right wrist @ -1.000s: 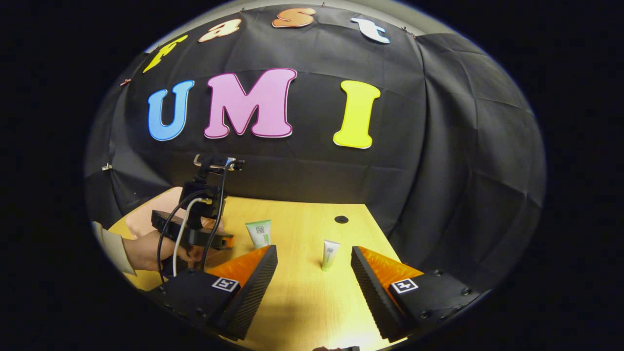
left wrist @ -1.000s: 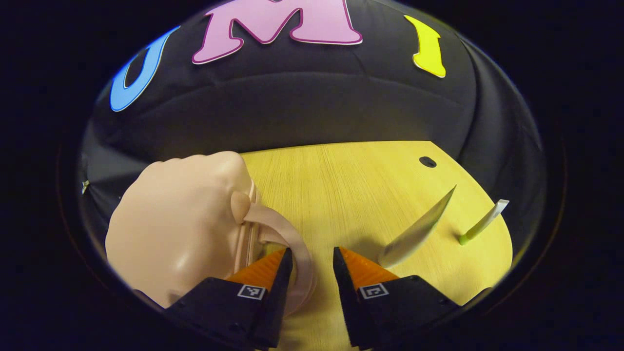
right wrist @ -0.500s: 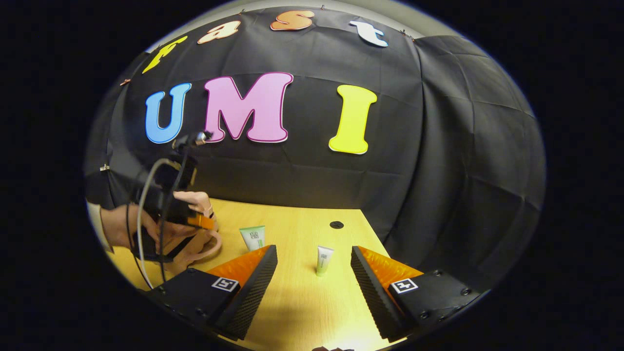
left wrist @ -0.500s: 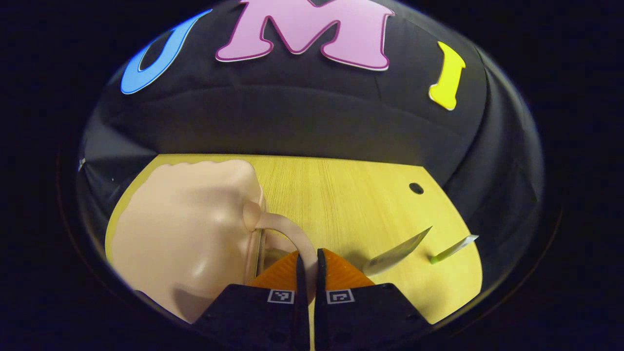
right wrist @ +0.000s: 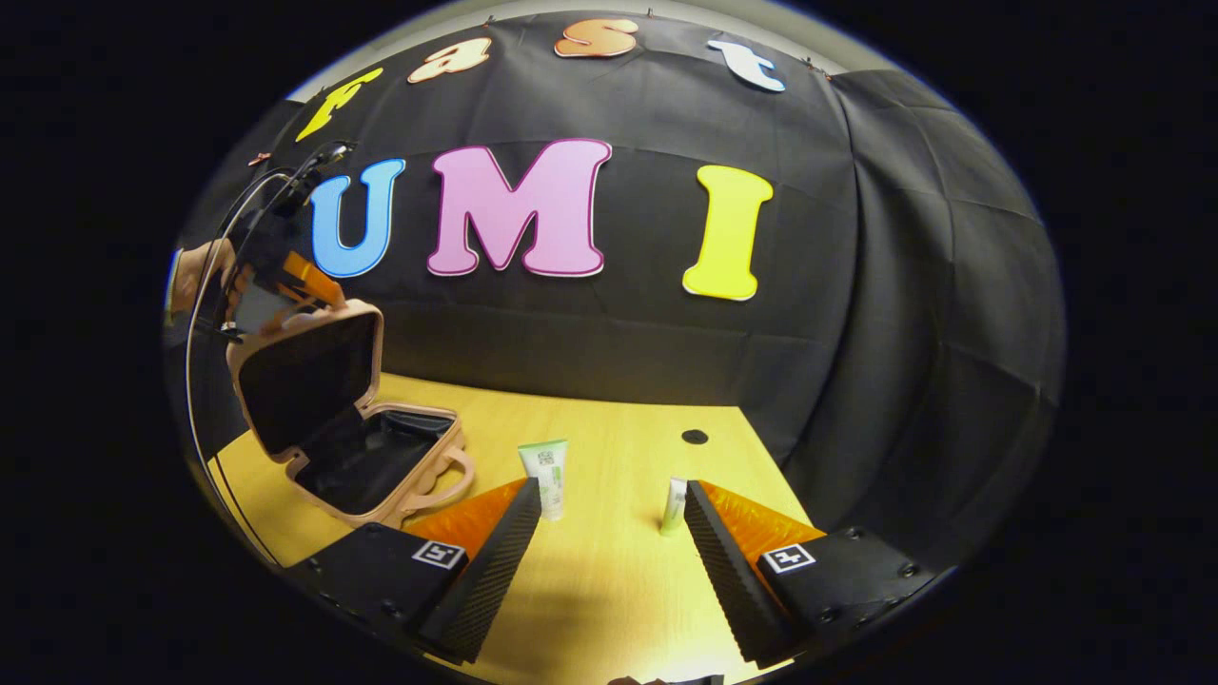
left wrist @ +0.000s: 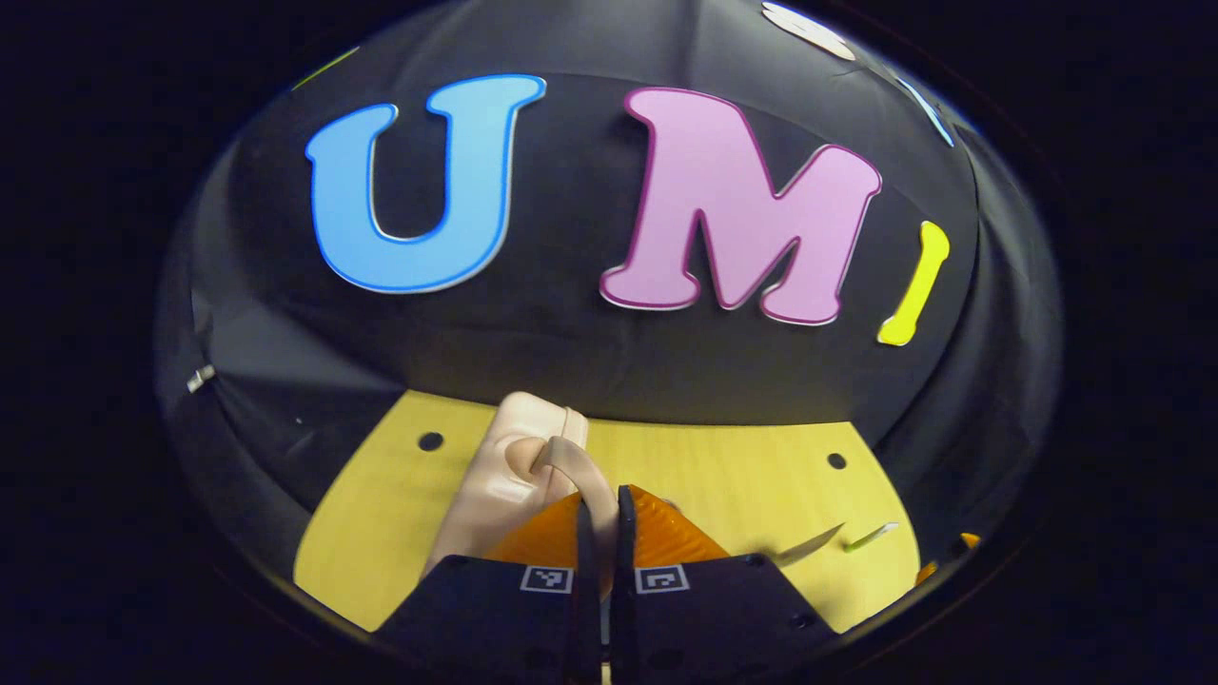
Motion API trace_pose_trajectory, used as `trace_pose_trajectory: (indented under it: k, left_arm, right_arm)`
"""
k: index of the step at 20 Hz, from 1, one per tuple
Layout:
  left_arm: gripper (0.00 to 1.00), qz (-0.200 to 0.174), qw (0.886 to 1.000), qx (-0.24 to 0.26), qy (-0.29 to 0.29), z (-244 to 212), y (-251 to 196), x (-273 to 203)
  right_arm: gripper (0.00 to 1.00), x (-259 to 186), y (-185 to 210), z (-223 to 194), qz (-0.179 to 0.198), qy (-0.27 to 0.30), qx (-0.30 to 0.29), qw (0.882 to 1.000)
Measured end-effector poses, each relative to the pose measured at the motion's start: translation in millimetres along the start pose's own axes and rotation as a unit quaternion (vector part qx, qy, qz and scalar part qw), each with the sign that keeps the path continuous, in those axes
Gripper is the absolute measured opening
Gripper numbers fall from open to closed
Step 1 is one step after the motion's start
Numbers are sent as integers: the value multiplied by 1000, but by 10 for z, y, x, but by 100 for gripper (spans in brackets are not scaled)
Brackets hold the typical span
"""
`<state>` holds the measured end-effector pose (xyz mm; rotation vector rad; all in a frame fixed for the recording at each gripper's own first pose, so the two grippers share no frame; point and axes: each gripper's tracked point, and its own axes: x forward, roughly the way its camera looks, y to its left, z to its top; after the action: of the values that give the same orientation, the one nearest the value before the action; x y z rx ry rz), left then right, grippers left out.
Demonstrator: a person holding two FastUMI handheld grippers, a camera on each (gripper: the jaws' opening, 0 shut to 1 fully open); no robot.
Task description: First open the suitcase, pack the skin care products into it, and then close the suitcase.
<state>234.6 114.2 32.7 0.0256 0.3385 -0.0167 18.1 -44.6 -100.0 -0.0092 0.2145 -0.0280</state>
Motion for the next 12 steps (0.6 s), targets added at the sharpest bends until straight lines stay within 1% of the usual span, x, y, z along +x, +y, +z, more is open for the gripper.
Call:
trace_pose_trajectory:
  k: [1, 2, 3, 4, 6, 8, 9, 12]
  left_arm:
    - [9, 11, 1000, 4, -2, 6, 261, -5]
    - [5, 17, 1000, -4, -2, -9, 470, -11]
    - [9, 22, 1000, -14, -5, -8, 696, 1]
    - [9, 33, 999, -20, -11, -48, 957, 42]
    - [9, 64, 997, -31, -14, -139, 1521, 134]
    - [9, 105, 994, -37, 2, -284, 2102, 221]
    - [9, 116, 992, -40, 6, -370, 2356, 298]
    - [8, 115, 991, -62, 24, -702, 2718, 661]
  right_arm:
    - [97, 6, 50, -31, 4, 7, 1, 1000]
    - [96, 16, 96, -44, 7, 10, -2, 1000]
    - [97, 27, 134, -48, 9, 12, -7, 1000]
    - [96, 34, 168, -67, 10, 16, -12, 1000]
    - [96, 56, 228, -65, 12, 21, -14, 1000]
    - [97, 86, 292, -66, 11, 22, -14, 1000]
    - [96, 112, 323, -80, 9, 26, -16, 999]
    - [96, 196, 385, -146, -3, 43, -9, 999]
